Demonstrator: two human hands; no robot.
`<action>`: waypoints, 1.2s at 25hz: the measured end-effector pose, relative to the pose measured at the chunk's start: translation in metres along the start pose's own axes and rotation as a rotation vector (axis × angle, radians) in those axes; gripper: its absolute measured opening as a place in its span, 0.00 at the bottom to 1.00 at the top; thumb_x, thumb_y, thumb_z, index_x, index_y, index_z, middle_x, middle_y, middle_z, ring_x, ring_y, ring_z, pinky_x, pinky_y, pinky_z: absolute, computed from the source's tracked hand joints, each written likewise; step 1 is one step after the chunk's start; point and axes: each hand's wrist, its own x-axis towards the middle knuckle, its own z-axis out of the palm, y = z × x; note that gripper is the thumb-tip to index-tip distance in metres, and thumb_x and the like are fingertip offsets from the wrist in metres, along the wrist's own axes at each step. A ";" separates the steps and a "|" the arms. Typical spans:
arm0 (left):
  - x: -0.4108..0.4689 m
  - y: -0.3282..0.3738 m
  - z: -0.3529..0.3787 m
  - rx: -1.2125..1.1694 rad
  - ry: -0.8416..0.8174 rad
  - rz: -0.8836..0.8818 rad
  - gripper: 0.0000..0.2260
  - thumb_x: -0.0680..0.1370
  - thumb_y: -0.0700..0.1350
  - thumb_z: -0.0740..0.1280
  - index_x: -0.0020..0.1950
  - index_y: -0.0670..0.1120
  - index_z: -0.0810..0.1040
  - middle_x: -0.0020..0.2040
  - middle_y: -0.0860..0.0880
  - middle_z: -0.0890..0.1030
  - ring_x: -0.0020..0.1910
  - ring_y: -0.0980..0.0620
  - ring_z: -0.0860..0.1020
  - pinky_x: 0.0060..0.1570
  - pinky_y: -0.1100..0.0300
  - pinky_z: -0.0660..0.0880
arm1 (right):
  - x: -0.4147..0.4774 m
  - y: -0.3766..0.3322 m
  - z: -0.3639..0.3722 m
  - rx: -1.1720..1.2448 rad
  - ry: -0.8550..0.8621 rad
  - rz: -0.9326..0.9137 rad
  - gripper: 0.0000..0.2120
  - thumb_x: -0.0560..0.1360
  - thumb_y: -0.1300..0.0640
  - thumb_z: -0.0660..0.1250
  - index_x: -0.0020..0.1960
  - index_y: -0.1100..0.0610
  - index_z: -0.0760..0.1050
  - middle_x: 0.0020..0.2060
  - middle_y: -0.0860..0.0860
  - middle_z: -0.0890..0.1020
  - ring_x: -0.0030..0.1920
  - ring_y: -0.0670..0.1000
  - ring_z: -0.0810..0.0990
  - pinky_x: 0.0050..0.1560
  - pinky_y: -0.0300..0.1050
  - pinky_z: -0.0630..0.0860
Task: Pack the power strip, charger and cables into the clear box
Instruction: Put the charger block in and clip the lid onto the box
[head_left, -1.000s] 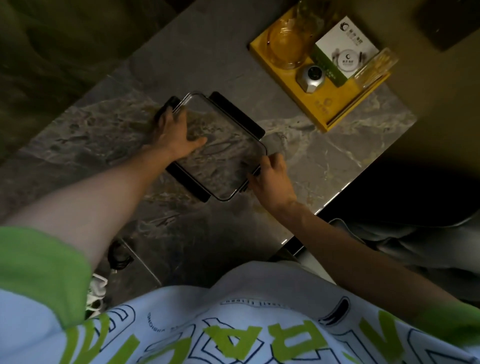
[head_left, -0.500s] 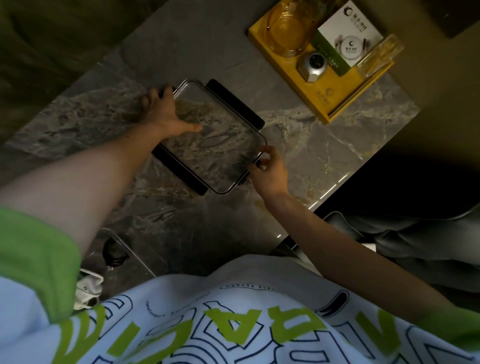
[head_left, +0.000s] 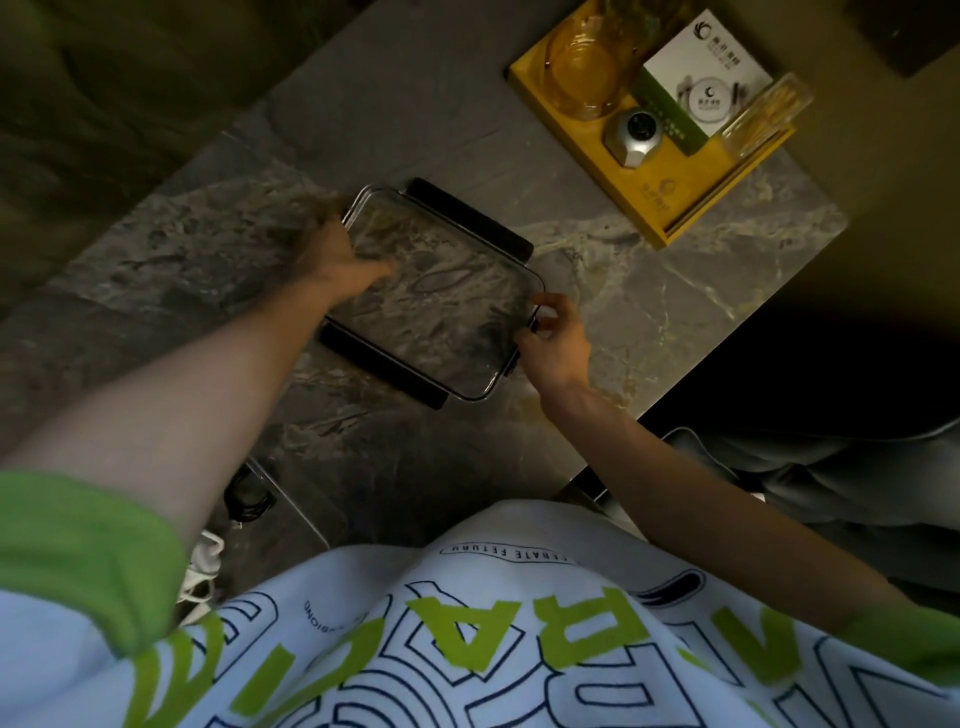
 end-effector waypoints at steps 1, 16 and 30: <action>-0.004 -0.003 0.002 0.002 0.010 -0.005 0.43 0.53 0.67 0.72 0.62 0.44 0.75 0.62 0.40 0.77 0.61 0.41 0.76 0.62 0.49 0.74 | 0.000 0.000 -0.002 0.003 -0.003 -0.009 0.14 0.74 0.63 0.66 0.57 0.50 0.71 0.43 0.48 0.78 0.43 0.52 0.81 0.38 0.48 0.81; -0.116 -0.029 -0.005 -0.742 0.325 -0.183 0.25 0.61 0.54 0.74 0.55 0.45 0.78 0.48 0.50 0.83 0.47 0.49 0.82 0.50 0.54 0.80 | -0.022 -0.017 -0.008 0.092 0.026 -0.024 0.07 0.74 0.54 0.66 0.47 0.56 0.81 0.45 0.54 0.84 0.48 0.55 0.82 0.53 0.56 0.80; -0.220 -0.052 -0.053 -0.995 0.501 -0.215 0.49 0.60 0.72 0.70 0.75 0.50 0.61 0.73 0.46 0.64 0.70 0.47 0.67 0.66 0.56 0.66 | -0.117 -0.054 0.027 0.085 0.051 -0.376 0.36 0.62 0.23 0.65 0.51 0.54 0.74 0.51 0.56 0.78 0.49 0.51 0.79 0.52 0.53 0.79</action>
